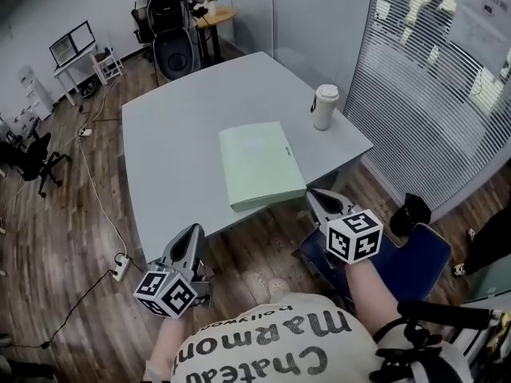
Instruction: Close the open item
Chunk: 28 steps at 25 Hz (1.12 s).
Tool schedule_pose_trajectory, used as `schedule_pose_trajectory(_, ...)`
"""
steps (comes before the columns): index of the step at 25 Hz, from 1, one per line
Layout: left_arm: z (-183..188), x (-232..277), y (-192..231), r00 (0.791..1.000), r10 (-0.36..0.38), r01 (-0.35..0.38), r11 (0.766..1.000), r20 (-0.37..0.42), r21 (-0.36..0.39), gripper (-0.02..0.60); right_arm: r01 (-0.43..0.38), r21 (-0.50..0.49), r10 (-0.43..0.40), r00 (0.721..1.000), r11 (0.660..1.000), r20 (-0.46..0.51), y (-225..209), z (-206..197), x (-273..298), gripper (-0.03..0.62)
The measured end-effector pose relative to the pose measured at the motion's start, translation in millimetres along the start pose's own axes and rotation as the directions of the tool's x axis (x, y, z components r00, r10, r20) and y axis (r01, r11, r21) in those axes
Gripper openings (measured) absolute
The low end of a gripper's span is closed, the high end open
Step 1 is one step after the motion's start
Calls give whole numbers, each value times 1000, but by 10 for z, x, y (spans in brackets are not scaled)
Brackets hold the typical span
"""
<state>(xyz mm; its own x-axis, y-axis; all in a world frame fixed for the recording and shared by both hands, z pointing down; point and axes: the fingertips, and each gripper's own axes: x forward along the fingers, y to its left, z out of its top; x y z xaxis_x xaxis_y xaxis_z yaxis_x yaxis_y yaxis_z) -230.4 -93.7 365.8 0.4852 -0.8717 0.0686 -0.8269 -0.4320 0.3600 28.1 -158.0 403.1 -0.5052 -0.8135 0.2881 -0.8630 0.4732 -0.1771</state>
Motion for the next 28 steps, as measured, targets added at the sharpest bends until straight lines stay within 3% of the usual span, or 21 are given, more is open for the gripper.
schedule_pose_trajectory(6, 179, -1102, -174, 1000, -10, 10, 1000, 26, -11, 0, 23, -40, -25, 999, 999, -28, 915, -133, -805, -2)
schedule_pose_trajectory(9, 168, -1371, -219, 999, -17, 17, 1000, 33, -12, 0, 35, -42, -36, 999, 999, -38, 1114, -260, -1012, -2)
schedule_pose_trajectory(15, 23, -1640, -307, 999, -41, 41, 999, 9, -9, 0, 43, -37, -45, 997, 998, -60, 1347, -497, -1236, -2)
schedule_pose_trajectory(28, 12, -1835, -367, 999, -49, 49, 999, 10, 1, 0, 49, -37, -52, 997, 998, -65, 1489, -589, -1370, -2)
